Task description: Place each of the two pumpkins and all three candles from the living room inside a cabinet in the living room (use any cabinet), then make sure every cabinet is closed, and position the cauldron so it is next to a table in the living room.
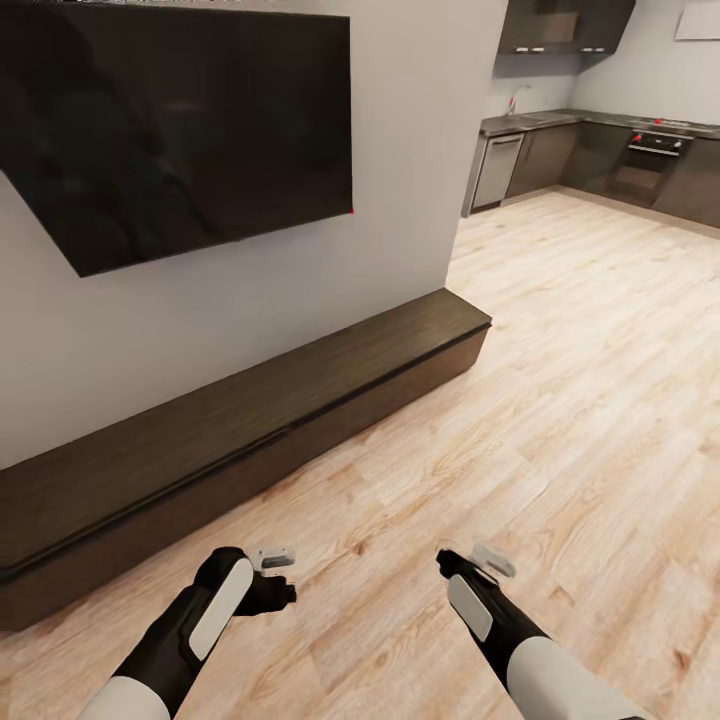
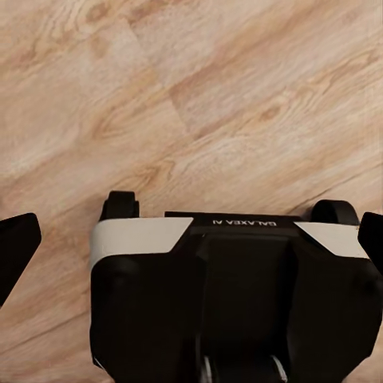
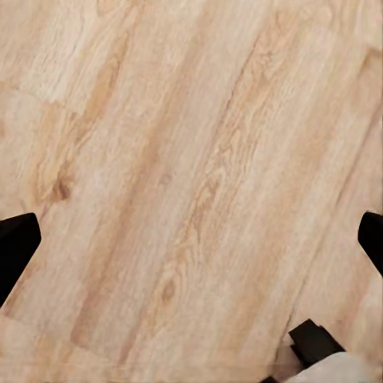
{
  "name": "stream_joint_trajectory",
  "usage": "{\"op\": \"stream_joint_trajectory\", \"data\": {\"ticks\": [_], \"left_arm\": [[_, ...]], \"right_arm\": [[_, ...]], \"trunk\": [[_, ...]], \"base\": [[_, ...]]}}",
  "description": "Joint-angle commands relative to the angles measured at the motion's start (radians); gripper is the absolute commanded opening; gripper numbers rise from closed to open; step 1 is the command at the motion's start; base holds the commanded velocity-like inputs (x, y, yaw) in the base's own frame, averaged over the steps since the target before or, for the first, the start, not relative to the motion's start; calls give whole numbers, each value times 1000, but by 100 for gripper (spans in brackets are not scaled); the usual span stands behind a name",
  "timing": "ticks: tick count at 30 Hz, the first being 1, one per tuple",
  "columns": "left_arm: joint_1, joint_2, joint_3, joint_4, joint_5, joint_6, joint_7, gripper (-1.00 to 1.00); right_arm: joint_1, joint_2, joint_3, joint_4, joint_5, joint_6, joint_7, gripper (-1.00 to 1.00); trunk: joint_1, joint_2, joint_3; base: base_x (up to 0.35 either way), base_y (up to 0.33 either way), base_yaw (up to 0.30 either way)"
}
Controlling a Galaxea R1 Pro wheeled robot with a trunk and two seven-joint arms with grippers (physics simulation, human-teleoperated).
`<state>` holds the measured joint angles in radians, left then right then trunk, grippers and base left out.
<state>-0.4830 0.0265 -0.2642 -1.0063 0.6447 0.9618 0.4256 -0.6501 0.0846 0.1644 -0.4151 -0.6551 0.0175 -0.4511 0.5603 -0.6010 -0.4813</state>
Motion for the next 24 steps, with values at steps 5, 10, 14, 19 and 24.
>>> {"op": "stream_joint_trajectory", "data": {"ticks": [5, 10, 14, 19, 24], "left_arm": [[0, 7, -8, 132, -25, -131, 8, 100], [0, -8, -12, 269, -113, -283, -1, 100], [0, -20, -26, 285, -144, -307, -2, 100], [0, -24, -33, 291, -151, -312, -2, 100], [0, -24, -41, 297, -152, -313, -2, 100]], "right_arm": [[48, -1, 11, 6, 28, 91, -20, 100], [58, -4, 16, 13, 33, 90, -15, 100], [59, -4, 17, 26, 34, 84, -14, 100], [60, -3, 18, 45, 37, 78, -12, 100], [60, -3, 17, 59, 35, 41, -13, 100]], "trunk": [[-19, 34, 15], [-38, 69, 30], [-53, 97, 43], [-73, 132, 59], [-92, 167, 74]], "base": [[0, 0, 0], [0, 0, 0], [0, 0, 0], [0, 0, 0], [0, 0, 0]]}}
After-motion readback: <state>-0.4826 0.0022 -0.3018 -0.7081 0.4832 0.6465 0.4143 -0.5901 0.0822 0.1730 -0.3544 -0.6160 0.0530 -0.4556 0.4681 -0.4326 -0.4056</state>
